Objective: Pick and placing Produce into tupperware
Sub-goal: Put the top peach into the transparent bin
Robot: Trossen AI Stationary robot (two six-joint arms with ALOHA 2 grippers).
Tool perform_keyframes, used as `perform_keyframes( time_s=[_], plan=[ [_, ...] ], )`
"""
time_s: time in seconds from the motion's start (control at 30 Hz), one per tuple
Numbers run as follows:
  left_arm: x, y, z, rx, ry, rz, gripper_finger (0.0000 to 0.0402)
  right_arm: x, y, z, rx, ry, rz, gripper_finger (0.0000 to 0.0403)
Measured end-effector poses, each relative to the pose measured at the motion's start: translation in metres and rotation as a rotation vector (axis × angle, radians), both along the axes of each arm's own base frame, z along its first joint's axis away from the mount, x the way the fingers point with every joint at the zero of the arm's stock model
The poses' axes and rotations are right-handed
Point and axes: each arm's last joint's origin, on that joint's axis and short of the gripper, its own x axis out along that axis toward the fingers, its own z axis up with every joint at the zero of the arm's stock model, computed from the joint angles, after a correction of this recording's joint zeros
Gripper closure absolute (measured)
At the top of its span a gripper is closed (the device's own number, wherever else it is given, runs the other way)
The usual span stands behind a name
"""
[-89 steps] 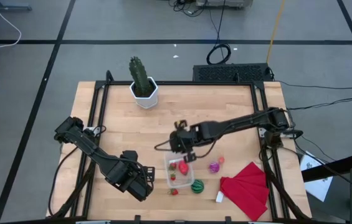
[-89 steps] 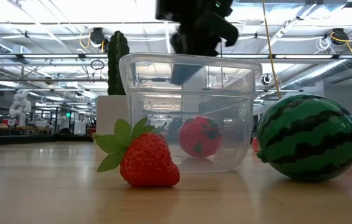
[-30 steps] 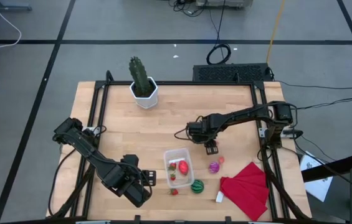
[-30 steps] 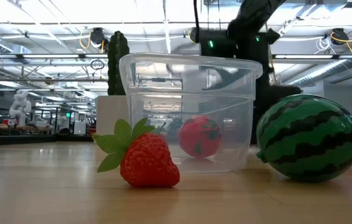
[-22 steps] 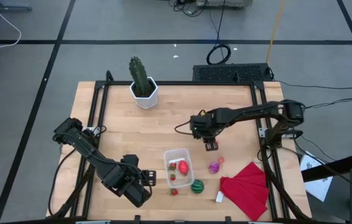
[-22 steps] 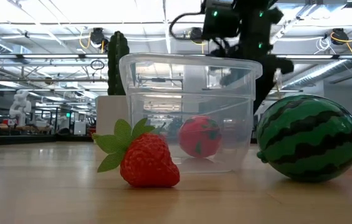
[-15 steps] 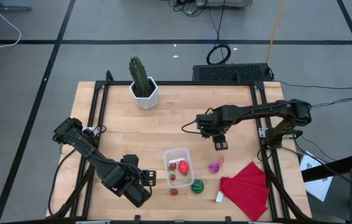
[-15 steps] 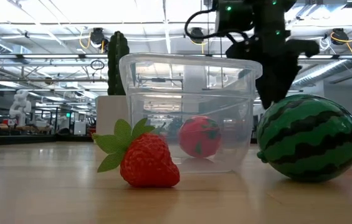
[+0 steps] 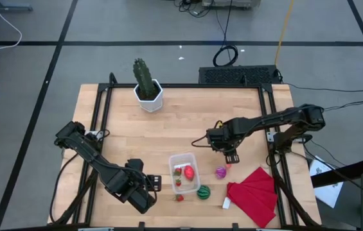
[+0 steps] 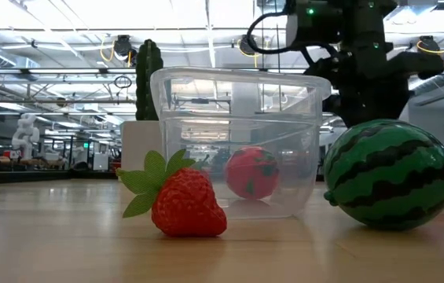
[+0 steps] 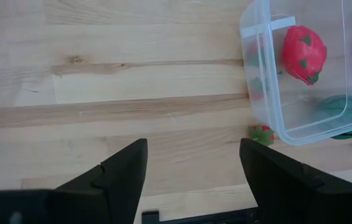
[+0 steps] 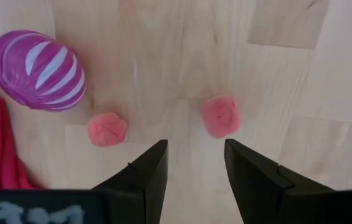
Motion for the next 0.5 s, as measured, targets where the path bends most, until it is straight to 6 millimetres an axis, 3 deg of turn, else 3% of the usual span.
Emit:
perform_keyframes(
  time_s=[0.5],
  plan=[
    [0.0007, -0.0006, 0.0001, -0.004, -0.006, -0.012, 0.0144, 0.0025, 0.0004, -0.011, 0.002, -0.066, 0.01, 0.0252]
  ],
)
